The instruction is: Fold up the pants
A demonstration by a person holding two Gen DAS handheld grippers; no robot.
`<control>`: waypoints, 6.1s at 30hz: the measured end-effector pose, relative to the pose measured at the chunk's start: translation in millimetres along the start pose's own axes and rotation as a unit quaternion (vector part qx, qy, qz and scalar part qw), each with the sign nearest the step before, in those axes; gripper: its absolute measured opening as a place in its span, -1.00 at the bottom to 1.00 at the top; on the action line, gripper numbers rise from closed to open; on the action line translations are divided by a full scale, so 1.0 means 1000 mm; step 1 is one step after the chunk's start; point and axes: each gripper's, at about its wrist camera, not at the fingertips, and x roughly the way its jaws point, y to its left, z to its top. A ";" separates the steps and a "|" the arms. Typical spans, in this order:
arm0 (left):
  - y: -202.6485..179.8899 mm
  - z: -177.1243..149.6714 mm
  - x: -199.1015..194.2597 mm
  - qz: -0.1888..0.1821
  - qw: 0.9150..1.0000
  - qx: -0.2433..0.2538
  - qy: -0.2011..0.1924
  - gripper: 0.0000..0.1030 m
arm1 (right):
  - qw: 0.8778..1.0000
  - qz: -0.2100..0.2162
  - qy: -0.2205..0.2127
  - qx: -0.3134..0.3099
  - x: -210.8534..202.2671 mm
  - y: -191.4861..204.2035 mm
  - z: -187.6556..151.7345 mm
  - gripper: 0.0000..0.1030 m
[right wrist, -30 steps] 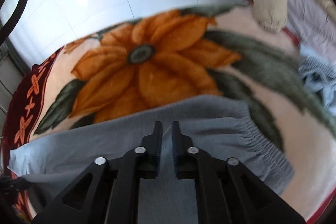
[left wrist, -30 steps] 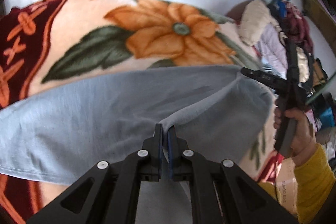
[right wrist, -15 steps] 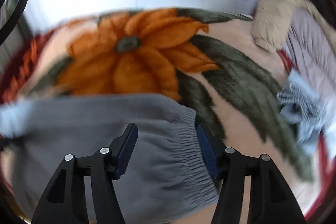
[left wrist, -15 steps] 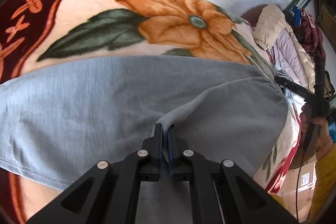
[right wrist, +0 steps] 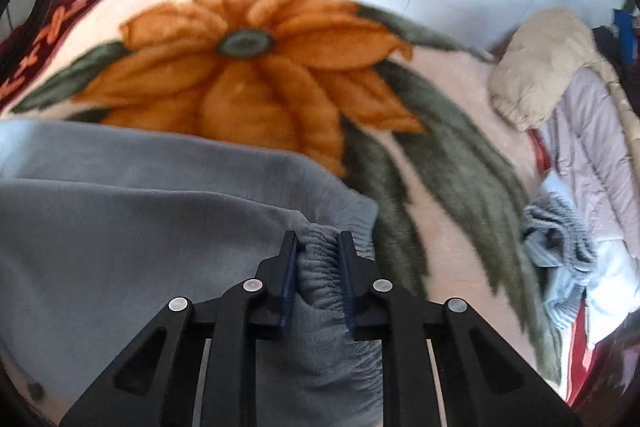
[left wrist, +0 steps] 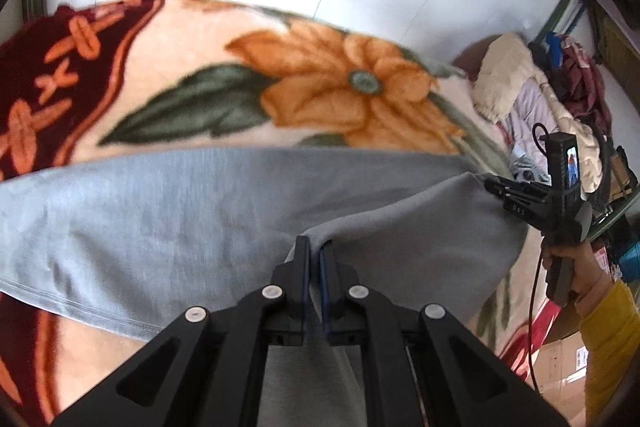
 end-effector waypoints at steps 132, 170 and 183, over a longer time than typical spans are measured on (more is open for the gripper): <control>0.265 -0.056 -0.110 0.175 0.979 -0.108 -0.015 0.27 | 0.936 0.320 0.028 -0.144 -0.061 0.512 0.112 -0.17; 0.125 -0.074 -0.056 0.064 0.996 -0.013 0.065 0.27 | 0.988 0.146 0.023 -0.048 -0.100 0.297 -0.002 -0.04; 0.107 -0.079 -0.022 0.121 0.989 0.040 0.075 0.37 | 0.983 0.174 0.037 0.046 -0.078 0.273 -0.021 -0.04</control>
